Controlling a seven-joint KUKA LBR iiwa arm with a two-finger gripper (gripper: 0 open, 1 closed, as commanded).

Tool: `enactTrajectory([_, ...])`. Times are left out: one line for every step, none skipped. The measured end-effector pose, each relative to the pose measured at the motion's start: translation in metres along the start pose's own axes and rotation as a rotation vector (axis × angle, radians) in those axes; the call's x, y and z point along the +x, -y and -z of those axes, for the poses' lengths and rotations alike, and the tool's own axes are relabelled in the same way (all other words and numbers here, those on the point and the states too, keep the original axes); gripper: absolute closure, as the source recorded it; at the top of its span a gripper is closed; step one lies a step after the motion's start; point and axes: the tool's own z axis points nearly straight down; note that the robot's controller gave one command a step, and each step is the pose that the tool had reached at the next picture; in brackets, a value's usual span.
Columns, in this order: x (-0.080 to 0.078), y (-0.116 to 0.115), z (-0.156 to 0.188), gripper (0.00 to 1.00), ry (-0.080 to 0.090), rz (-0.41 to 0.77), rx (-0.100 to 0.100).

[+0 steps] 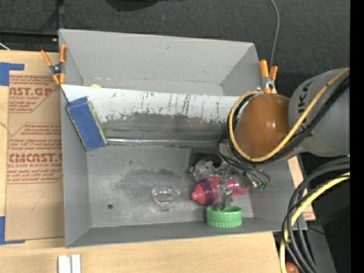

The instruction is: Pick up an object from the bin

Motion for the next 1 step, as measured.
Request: enactTrajectory([0.0,0.0,0.0,1.0,0.0,0.0,0.0])
